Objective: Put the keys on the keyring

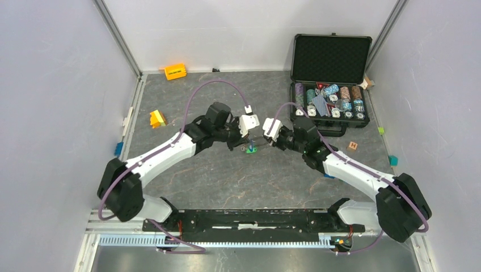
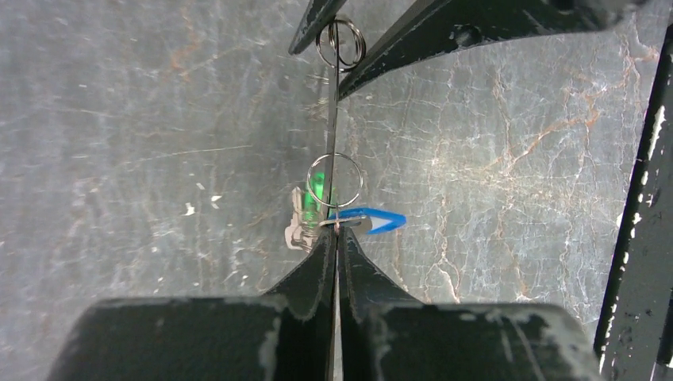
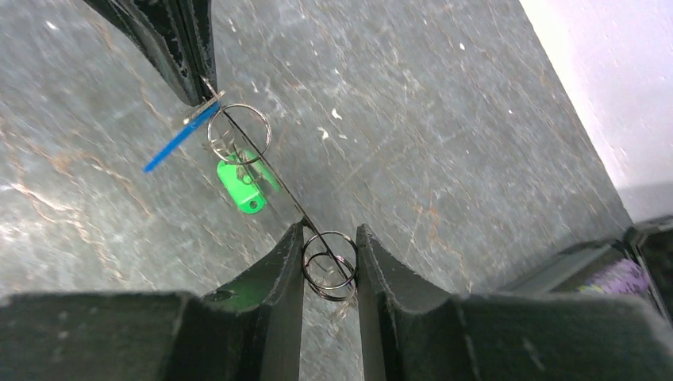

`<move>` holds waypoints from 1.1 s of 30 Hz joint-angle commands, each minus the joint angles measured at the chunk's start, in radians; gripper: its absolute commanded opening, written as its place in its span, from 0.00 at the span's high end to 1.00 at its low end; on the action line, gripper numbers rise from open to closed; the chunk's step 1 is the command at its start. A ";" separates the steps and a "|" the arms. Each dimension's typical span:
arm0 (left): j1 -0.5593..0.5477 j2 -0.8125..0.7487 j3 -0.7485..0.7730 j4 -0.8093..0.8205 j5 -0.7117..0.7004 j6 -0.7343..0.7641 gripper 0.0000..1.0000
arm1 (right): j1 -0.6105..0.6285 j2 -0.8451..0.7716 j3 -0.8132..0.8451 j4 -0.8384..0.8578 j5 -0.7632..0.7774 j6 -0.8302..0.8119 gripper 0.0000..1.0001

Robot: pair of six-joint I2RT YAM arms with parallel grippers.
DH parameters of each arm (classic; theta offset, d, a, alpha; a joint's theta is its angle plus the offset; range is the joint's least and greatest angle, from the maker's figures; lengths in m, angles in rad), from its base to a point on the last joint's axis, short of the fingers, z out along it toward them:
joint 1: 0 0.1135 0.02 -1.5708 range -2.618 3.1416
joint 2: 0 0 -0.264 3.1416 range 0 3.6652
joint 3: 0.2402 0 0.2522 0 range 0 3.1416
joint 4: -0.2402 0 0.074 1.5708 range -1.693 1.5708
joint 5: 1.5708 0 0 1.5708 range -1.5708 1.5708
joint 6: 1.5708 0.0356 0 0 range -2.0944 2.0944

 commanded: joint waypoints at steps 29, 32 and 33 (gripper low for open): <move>0.016 0.145 0.078 -0.095 0.108 -0.001 0.66 | 0.029 -0.025 -0.370 0.143 0.324 -0.492 0.88; 0.016 0.133 0.070 -0.095 0.095 0.009 0.64 | 0.029 0.032 -0.346 0.154 0.352 -0.490 0.86; 0.016 0.126 0.068 -0.095 0.094 0.011 0.64 | 0.029 0.046 -0.335 0.153 0.357 -0.481 0.86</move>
